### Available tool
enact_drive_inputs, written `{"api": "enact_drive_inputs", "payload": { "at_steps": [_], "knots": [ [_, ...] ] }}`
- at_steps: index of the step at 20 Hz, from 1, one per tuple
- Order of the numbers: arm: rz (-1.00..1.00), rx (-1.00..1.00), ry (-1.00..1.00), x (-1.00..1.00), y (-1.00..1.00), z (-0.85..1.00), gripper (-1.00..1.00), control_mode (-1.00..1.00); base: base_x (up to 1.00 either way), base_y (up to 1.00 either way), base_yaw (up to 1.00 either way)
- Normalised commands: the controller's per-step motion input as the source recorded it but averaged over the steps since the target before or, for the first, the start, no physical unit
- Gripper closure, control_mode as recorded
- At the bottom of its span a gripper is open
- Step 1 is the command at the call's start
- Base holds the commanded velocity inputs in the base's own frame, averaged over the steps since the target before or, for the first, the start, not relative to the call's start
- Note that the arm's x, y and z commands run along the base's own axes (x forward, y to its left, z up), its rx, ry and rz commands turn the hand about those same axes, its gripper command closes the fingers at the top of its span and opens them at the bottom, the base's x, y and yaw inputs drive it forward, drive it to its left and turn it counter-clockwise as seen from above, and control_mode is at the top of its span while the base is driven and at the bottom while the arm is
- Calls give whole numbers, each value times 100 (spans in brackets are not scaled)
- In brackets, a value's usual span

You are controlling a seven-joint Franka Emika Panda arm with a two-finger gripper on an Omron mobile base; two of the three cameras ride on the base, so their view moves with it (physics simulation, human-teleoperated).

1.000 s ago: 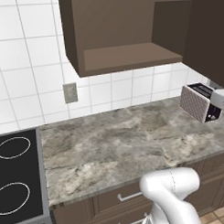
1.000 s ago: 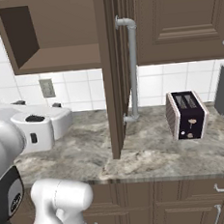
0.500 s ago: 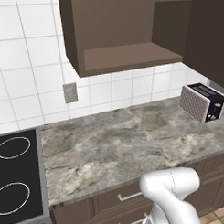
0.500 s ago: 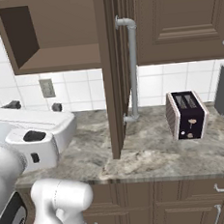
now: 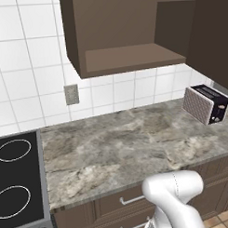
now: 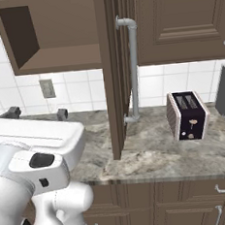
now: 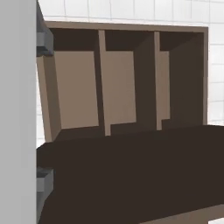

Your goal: Open the cabinet. Pick the dish brush and place it next to the sink. Then close the cabinet.

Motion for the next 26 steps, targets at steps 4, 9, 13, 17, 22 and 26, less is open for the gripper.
{"api": "enact_drive_inputs", "payload": {
  "at_steps": [4, 9, 13, 17, 22, 26],
  "knots": [
    [0, 0, -2, -5, -37, -1, -100, -100, 0, 0, 0],
    [-1, 0, -8, -8, -30, 0, -100, -100, 0, 0, 0],
    [-3, 0, -10, -5, -29, 0, -100, -100, 0, 0, 0],
    [-1, 0, -1, 0, -22, -8, -100, -100, 0, 0, 0],
    [0, 0, -1, 16, -37, -9, -100, -100, 0, 0, 0],
    [0, 0, -1, 14, -46, -3, -100, -100, 0, 0, 0]
  ]
}}
